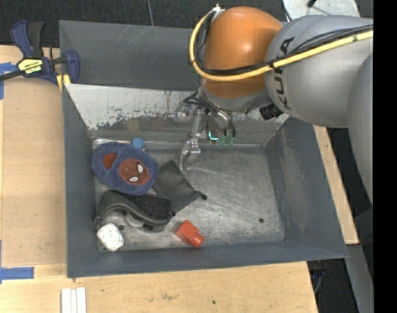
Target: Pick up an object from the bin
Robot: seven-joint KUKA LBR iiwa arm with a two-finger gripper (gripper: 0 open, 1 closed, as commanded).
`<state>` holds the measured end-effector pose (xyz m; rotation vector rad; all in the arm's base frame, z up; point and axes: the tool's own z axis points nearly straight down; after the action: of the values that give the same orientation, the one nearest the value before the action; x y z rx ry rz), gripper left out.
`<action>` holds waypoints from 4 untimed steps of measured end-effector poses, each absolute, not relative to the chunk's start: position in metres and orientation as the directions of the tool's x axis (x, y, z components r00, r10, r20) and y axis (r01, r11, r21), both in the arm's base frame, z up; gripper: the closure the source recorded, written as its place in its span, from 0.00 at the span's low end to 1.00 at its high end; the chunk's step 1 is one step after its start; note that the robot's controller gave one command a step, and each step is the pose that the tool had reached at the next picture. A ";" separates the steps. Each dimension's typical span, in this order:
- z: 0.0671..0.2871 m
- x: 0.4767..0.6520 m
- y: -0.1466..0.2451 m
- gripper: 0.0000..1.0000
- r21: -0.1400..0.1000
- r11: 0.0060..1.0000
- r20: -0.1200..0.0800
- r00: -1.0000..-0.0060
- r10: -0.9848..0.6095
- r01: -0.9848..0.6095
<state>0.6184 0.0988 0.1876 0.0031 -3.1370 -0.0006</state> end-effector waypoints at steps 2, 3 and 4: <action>0.074 0.615 0.068 0.00 0.007 0.942 0.001 -0.942 0.335 0.335; 0.077 0.616 0.069 0.00 0.004 0.943 -0.002 -0.943 0.332 0.332; 0.077 0.616 0.070 0.00 0.003 0.944 -0.003 -0.944 0.330 0.330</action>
Offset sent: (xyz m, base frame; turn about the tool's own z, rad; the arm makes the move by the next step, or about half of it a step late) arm -0.0469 -0.0068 -0.1176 0.0824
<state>0.6162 0.0695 0.0775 -0.5265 -3.1005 -0.0042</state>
